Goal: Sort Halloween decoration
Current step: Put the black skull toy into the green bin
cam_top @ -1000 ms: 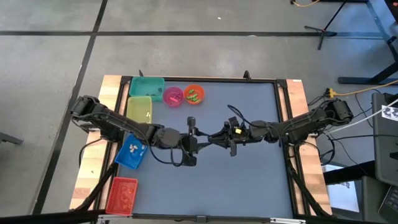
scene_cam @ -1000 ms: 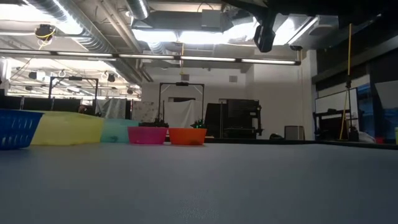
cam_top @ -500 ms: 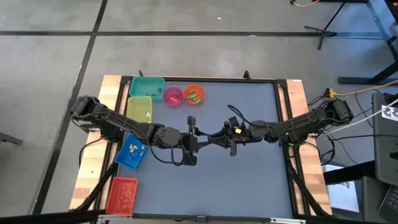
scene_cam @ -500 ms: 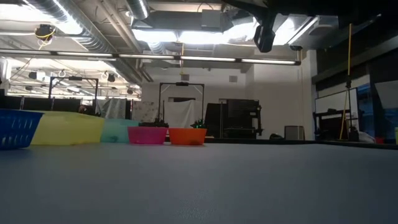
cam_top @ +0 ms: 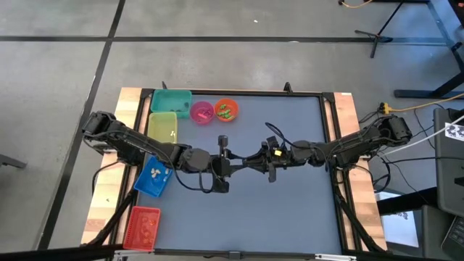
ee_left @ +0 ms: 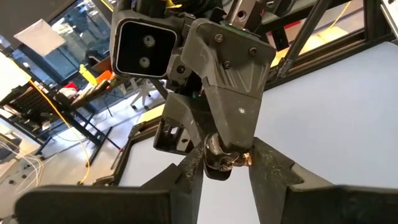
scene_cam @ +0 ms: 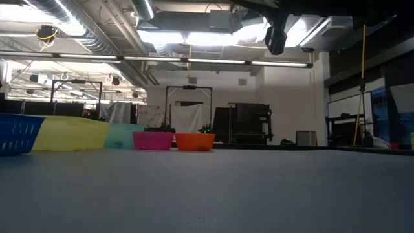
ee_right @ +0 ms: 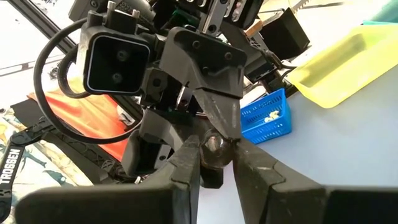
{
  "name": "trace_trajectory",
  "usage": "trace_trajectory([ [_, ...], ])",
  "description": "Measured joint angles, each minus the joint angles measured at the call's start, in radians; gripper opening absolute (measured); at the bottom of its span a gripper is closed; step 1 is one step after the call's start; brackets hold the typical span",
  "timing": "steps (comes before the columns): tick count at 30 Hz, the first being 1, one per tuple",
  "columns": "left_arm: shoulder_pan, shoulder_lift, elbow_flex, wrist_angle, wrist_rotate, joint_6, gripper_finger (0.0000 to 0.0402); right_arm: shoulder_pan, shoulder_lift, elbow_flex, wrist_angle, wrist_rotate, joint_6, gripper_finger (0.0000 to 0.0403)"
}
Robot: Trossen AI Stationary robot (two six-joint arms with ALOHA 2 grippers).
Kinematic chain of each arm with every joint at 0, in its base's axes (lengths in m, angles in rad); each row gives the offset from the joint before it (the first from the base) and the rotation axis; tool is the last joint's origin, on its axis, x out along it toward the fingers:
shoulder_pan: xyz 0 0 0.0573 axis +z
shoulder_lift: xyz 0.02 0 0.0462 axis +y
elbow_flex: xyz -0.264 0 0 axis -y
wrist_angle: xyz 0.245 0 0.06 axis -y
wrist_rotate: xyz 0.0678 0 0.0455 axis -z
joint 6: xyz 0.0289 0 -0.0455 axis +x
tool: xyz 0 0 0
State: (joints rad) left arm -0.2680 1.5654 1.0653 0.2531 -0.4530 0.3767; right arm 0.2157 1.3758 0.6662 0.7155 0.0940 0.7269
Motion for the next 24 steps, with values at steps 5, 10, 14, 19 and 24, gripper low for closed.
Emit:
trace_trajectory([
  [5, 0.0, 0.0, 0.0, 0.001, 0.0, 0.0, 0.0086, 0.0, 0.0, 0.0, 0.0, 0.0, 0.0, 0.0074],
  [10, 0.0, 0.0, 0.0, 0.001, 0.001, 0.0, 0.0086, 0.0, 0.0, 0.0, 0.0, 0.0, 0.001, 0.0074],
  [14, 0.0, 0.0, 0.0, 0.002, 0.001, 0.0, 0.0086, 0.0, 0.0, 0.0, 0.0, 0.0, 0.001, 0.0076],
  [19, 0.0, 0.0, 0.0, 0.006, 0.005, 0.0, 0.0084, 0.0, 0.0, 0.001, 0.004, -0.004, 0.003, 0.0117],
  [24, 0.001, 0.0, 0.0, 0.006, 0.004, 0.0, 0.0083, 0.0, 0.0, 0.001, 0.003, -0.008, 0.003, 0.0182],
])
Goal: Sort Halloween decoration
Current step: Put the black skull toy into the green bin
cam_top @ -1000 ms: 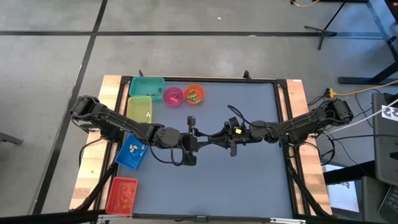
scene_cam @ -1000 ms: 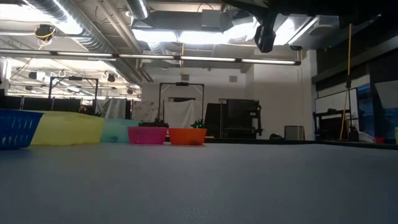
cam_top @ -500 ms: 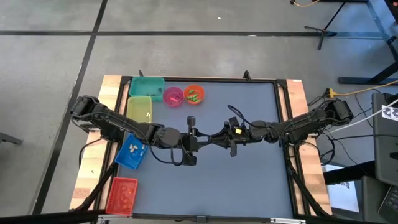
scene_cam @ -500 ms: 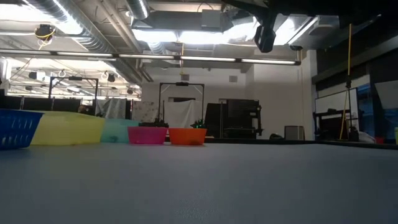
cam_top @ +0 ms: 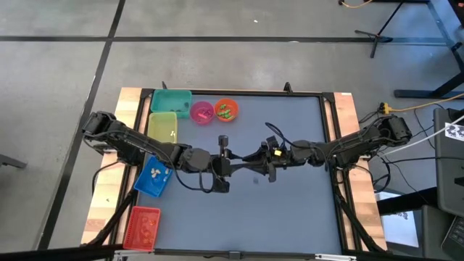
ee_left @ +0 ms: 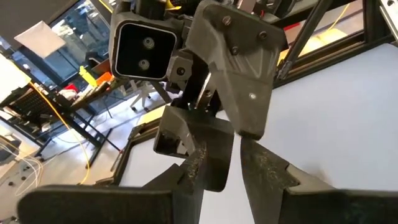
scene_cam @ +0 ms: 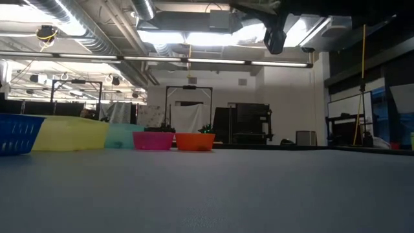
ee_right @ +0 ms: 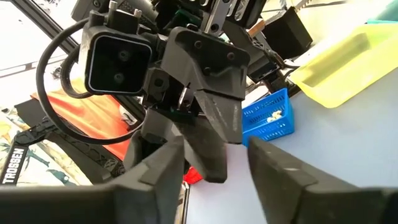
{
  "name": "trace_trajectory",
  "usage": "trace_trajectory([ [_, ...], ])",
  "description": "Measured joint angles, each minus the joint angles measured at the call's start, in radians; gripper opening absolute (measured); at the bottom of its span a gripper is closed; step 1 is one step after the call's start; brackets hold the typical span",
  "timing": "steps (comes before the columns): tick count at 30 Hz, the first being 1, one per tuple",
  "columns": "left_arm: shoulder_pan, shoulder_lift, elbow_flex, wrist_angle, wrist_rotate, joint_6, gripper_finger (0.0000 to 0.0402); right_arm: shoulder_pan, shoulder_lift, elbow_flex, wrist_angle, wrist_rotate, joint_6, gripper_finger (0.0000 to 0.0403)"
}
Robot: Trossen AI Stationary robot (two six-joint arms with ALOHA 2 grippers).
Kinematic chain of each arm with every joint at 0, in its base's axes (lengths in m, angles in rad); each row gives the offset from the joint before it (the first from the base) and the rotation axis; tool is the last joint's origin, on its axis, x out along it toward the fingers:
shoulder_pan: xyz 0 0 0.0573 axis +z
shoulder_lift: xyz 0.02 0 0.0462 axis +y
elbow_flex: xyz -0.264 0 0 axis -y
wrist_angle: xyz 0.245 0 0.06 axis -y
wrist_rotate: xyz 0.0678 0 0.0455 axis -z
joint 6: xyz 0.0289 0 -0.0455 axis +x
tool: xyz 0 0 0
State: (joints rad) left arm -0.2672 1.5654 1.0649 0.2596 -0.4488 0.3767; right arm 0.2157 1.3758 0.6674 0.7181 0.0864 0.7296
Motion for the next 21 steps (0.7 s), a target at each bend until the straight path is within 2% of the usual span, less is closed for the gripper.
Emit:
trace_trajectory([
  [5, 0.0, 0.0, 0.0, 0.0, -0.001, 0.0, 0.0084, 0.0, 0.0, 0.0, -0.002, 0.0, 0.0, 0.0215],
  [11, -0.001, 0.0, 0.0, -0.002, -0.001, -0.007, 0.0085, 0.0, 0.0, 0.0, -0.021, -0.035, -0.039, 0.0219],
  [14, -0.002, 0.0, 0.0, -0.003, -0.002, -0.038, 0.0085, -0.012, 0.0, 0.0, -0.02, -0.131, -0.062, 0.0216],
  [17, -0.003, 0.0, 0.001, -0.008, 0.004, -0.111, 0.0085, -0.035, -0.015, 0.0, -0.028, -0.275, -0.064, 0.0214],
  [21, -0.003, 0.0, 0.003, -0.034, 0.004, -0.215, 0.0085, -0.056, -0.058, 0.0, -0.099, -0.413, -0.061, 0.0214],
])
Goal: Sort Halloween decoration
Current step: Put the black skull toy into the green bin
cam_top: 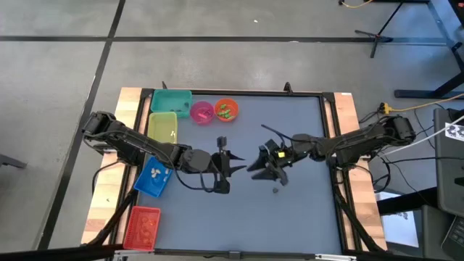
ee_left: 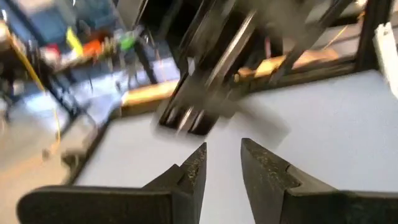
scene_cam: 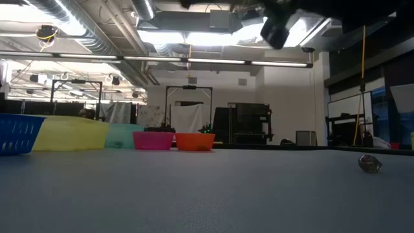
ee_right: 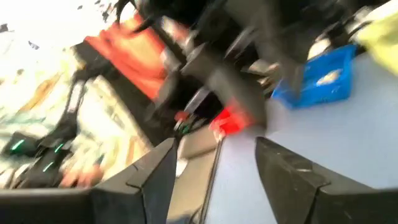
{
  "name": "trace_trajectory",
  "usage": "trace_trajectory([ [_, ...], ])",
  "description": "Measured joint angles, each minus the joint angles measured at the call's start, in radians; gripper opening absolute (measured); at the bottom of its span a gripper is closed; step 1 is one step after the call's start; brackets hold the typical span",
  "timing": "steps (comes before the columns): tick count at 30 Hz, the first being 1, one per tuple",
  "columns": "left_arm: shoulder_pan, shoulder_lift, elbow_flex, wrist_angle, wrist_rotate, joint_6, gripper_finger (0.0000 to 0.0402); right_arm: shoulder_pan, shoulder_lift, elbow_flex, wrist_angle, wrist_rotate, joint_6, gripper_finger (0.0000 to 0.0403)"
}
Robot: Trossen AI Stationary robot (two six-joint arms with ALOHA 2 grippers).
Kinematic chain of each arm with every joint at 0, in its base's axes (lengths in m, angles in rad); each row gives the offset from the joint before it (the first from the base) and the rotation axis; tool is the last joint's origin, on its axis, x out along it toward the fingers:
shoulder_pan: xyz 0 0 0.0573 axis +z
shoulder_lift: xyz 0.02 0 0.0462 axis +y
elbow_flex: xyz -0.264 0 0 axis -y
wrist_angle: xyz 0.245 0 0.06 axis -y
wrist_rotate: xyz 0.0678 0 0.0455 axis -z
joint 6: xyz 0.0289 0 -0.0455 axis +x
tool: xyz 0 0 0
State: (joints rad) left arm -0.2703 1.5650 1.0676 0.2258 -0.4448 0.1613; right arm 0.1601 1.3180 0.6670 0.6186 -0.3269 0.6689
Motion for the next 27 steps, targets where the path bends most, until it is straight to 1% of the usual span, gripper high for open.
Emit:
trace_trajectory([
  [4, 0.0, 0.001, -0.003, -0.049, -0.01, -0.113, 0.0085, 0.005, -0.056, 0.001, -0.181, -0.078, -0.002, 0.0214],
  [6, -0.001, 0.001, -0.002, -0.063, -0.008, -0.144, 0.0085, 0.004, -0.076, 0.0, -0.308, -0.091, -0.004, 0.0214],
  [9, -0.005, 0.001, -0.002, -0.104, 0.013, -0.16, 0.0085, 0.004, -0.096, 0.001, -0.461, -0.088, -0.025, 0.0214],
  [12, -0.004, 0.0, -0.002, -0.124, 0.034, -0.162, 0.0085, 0.01, -0.097, 0.001, -0.63, -0.057, -0.033, 0.0214],
  [14, -0.005, 0.0, -0.002, -0.137, 0.05, -0.163, 0.0085, 0.028, -0.096, 0.0, -0.753, -0.026, -0.058, 0.0214],
  [18, -0.007, 0.0, -0.002, -0.142, 0.06, -0.163, 0.0085, 0.103, -0.09, -0.001, -0.911, 0.074, -0.098, 0.0214],
  [23, -0.006, 0.0, -0.002, -0.145, 0.062, -0.162, 0.0085, 0.225, -0.083, -0.001, -0.92, 0.235, -0.175, 0.0214],
  [27, -0.007, 0.0, -0.002, -0.145, 0.062, -0.162, 0.0085, 0.317, -0.066, -0.001, -0.918, 0.386, -0.218, 0.0214],
])
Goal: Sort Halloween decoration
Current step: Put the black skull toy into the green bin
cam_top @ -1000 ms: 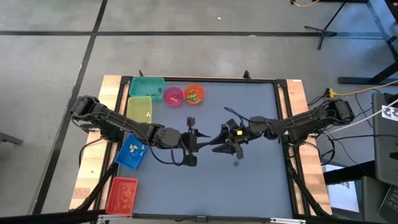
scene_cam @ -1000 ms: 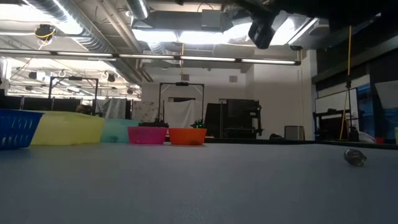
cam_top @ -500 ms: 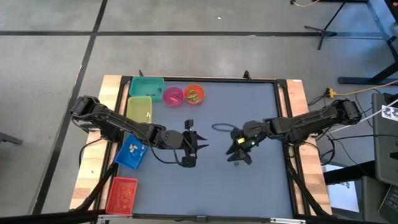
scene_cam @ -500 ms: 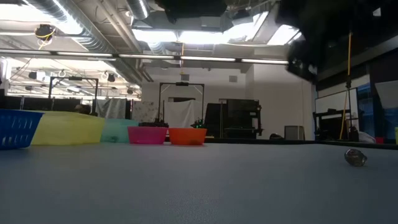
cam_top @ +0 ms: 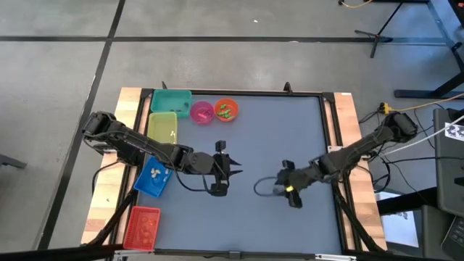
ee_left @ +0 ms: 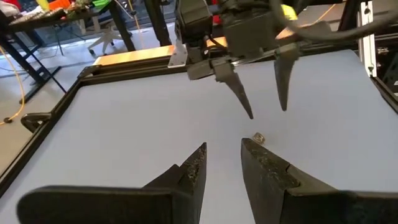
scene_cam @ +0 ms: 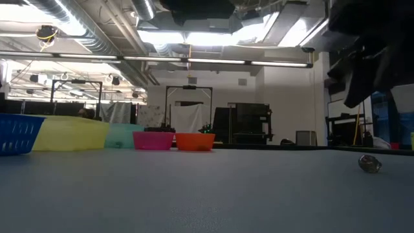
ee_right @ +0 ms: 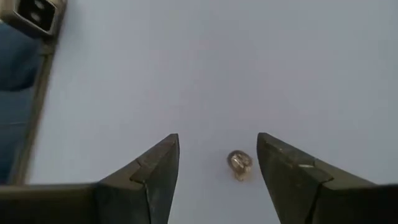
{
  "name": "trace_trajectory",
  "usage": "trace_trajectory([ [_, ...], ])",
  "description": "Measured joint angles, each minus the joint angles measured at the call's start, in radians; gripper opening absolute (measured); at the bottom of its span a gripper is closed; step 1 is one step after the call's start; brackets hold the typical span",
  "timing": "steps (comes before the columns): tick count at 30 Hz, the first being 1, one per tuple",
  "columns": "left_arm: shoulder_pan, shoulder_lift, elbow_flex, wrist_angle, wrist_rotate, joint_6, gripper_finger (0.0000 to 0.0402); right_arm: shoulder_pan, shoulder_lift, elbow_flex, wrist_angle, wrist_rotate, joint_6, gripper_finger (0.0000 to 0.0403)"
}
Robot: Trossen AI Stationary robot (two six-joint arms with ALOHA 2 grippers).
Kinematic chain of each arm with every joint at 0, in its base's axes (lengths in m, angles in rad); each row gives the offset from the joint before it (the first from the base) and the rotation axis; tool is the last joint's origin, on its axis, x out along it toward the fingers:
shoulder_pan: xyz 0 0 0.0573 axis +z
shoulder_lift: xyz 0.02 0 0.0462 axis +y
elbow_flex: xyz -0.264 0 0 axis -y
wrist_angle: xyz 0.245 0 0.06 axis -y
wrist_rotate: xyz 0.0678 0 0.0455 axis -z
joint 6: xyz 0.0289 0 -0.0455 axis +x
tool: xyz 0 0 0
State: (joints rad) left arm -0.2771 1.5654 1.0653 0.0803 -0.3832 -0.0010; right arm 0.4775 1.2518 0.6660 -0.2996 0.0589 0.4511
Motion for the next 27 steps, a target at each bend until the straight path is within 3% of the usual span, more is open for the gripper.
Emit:
trace_trajectory([
  [4, 0.0, 0.0, 0.0, 0.0, 0.0, 0.001, 0.0085, 0.053, 0.048, 0.0, 0.002, 0.086, -0.015, 0.0214],
  [17, 0.0, 0.0, 0.0, 0.0, 0.0, 0.003, 0.0086, 0.059, 0.268, 0.0, 0.007, 0.091, -0.016, 0.0214],
  [27, 0.0, 0.0, 0.0, 0.0, 0.0, 0.003, 0.0086, 0.06, 0.302, 0.003, 0.027, 0.118, -0.015, 0.0214],
])
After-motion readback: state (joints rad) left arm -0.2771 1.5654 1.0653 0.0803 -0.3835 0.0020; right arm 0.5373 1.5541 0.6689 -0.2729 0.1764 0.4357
